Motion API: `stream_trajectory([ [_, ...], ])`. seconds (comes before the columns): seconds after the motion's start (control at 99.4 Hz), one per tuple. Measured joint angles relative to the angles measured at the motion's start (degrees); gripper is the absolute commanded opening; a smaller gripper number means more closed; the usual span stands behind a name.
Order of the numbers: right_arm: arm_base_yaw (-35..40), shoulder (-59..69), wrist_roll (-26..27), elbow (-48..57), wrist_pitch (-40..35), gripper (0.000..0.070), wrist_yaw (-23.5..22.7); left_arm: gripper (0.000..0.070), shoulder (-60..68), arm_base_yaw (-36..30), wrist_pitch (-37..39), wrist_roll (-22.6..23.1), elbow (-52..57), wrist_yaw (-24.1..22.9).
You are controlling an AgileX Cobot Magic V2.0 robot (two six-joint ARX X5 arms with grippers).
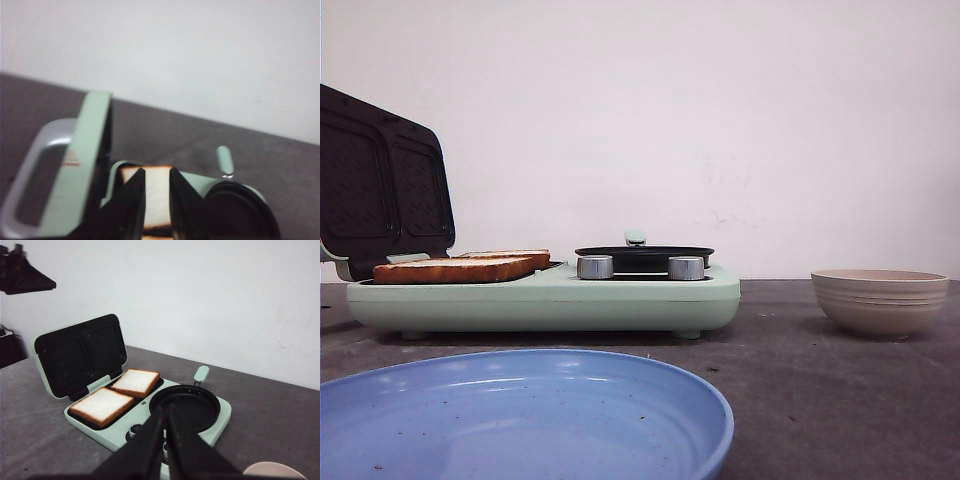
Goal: Make breakfast with bread and shrimp
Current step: 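Reach the left gripper to the sandwich maker lid handle and grasp it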
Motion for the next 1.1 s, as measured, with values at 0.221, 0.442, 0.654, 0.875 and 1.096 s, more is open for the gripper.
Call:
stream_trajectory([
  [0.221,0.0,-3.34,2.03,0.0,-1.88,0.0001,-0.2,0.0032,9.62,8.39,-13.99,-0.2,13.35,7.54],
  [0.442,0.0,-3.43,5.66,0.0,-6.05,0.0001,-0.2,0.0318,14.91,15.72,-20.83,0.04,14.88,9.49],
  [0.654,0.0,-3.48,10.05,0.0,-6.1,0.0001,-0.2,0.0367,16.87,21.77,-20.0,-0.83,14.99,14.82],
  [0.875,0.0,-3.5,13.25,0.0,-6.1,0.0001,-0.2,0.0363,23.12,23.87,-21.86,-7.85,15.28,23.12],
  [1.096,0.0,-3.5,14.58,0.0,-6.1,0.0001,0.52,0.0358,24.26,21.09,-22.32,-9.03,15.28,23.78],
])
